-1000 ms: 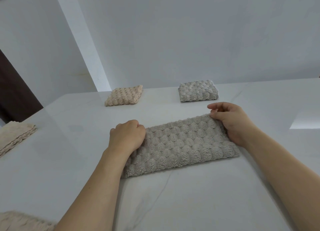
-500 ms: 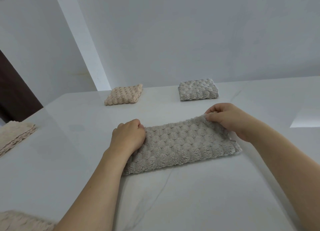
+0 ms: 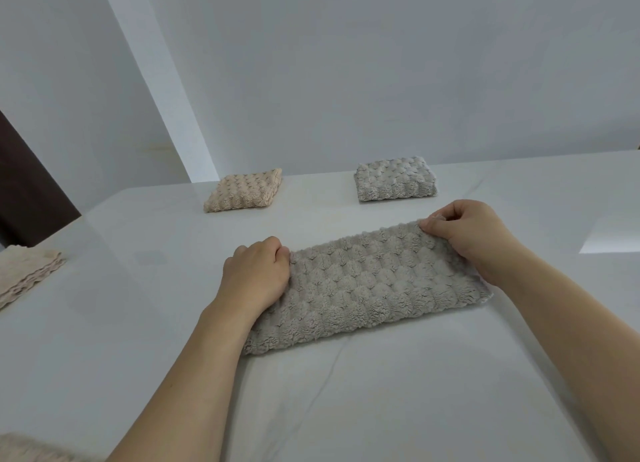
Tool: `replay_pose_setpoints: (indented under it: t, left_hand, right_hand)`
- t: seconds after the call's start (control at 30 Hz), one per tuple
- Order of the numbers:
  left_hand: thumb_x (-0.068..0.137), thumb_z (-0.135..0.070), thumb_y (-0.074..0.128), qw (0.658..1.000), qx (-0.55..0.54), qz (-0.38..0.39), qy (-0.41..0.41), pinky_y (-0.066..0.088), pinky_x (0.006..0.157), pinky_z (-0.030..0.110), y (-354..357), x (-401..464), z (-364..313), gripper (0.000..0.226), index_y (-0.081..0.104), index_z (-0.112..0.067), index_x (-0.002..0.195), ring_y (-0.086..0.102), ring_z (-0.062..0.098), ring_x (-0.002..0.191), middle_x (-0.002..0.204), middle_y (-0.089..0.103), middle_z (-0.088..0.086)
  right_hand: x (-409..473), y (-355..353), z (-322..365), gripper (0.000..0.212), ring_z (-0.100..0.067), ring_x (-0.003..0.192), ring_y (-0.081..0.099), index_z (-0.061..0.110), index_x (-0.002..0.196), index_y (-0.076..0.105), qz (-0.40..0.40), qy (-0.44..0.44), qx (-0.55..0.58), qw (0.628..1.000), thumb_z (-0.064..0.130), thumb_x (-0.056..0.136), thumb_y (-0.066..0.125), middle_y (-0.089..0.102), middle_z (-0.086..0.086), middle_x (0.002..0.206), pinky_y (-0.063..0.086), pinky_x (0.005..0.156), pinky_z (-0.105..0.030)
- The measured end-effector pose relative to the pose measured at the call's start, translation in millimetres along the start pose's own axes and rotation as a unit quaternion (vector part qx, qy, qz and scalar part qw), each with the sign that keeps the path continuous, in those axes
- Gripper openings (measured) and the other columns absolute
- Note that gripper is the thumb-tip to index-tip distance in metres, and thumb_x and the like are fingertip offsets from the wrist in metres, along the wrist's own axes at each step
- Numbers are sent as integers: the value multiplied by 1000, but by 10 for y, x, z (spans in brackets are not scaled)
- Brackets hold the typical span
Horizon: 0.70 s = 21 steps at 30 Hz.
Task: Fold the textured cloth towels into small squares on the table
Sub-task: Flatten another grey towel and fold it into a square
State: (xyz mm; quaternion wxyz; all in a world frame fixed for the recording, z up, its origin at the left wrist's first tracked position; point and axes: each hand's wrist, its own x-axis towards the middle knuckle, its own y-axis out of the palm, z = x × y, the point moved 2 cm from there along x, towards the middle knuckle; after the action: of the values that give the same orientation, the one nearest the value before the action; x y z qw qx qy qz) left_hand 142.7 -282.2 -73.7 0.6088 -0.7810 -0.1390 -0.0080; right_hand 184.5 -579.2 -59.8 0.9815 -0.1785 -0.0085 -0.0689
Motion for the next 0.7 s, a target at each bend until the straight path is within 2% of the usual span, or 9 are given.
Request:
replay_pose_setpoints:
  t: [0.13, 0.2, 0.27, 0.37, 0.43, 0.5, 0.57, 0.63, 0.7]
  left_hand:
    - [102, -33, 27, 999, 34, -9, 0, 33, 80, 38, 45, -33, -47, 30, 49, -16, 91, 41, 27, 91, 101, 59, 5]
    - [102, -33, 27, 999, 48, -23, 3, 34, 81, 39, 58, -47, -60, 29, 49, -15, 92, 44, 28, 91, 101, 59, 6]
    - [102, -33, 27, 998, 62, -22, 2, 36, 83, 40, 58, -44, -81, 29, 48, -16, 93, 48, 30, 96, 103, 59, 7]
    - [101, -32, 27, 997, 80, -16, -8, 38, 86, 41, 37, -68, -112, 28, 48, -15, 94, 50, 32, 100, 105, 61, 9]
    - [100, -31, 29, 994, 105, -24, -30, 37, 88, 41, 1, -106, -122, 29, 52, -12, 100, 49, 33, 104, 110, 60, 10]
    - [96, -28, 31, 991, 111, -67, -40, 36, 92, 42, -84, -118, -162, 32, 53, -8, 109, 47, 34, 108, 113, 56, 12]
    - [90, -26, 27, 994, 42, -104, 2, 38, 96, 43, -173, -130, -331, 40, 56, -6, 109, 49, 33, 106, 113, 55, 13]
    - [96, -25, 27, 995, -70, -63, 32, 39, 100, 42, -161, -203, -571, 40, 57, -7, 115, 50, 29, 110, 119, 56, 12]
    - [102, -28, 29, 995, -82, -3, 52, 31, 111, 42, 32, -326, -714, 40, 50, -10, 131, 44, 26, 127, 137, 50, 8]
  right_hand:
    - [-57, 38, 28, 15, -20, 84, 54, 16, 95, 59, -69, -87, -175, 978, 25, 86, 67, 59, 3, 83, 39, 72, -31]
    - [-117, 90, 133, 21, -26, 96, 54, 15, 109, 57, -104, -161, -245, 950, 19, 89, 57, 60, -4, 100, 42, 84, -37]
    - [-212, 212, 308, 29, -31, 107, 52, 11, 118, 57, -119, -230, -281, 924, 14, 90, 51, 58, -11, 115, 39, 94, -40]
    - [-433, 526, 484, 33, -31, 115, 51, 8, 126, 55, -33, -287, -316, 904, 20, 97, 44, 56, -12, 126, 36, 98, -39]
    - [-533, 702, 404, 40, -27, 127, 44, 8, 133, 49, 46, -275, -355, 893, 27, 101, 34, 50, -10, 138, 30, 108, -38]
    - [-557, 788, 241, 51, -21, 144, 23, 12, 147, 33, 124, -232, -409, 874, 35, 103, 22, 29, -7, 156, 13, 119, -38]
    - [-533, 802, 136, 55, -18, 149, 6, 16, 154, 17, 165, -207, -444, 856, 39, 104, 16, 11, -1, 162, 1, 121, -39]
    - [-506, 796, 106, 55, -17, 149, 3, 17, 155, 13, 165, -205, -452, 852, 39, 103, 16, 8, 1, 163, -1, 121, -39]
    - [-498, 802, 107, 56, -16, 149, 2, 18, 155, 12, 162, -209, -456, 850, 38, 103, 16, 7, 1, 163, -1, 121, -39]
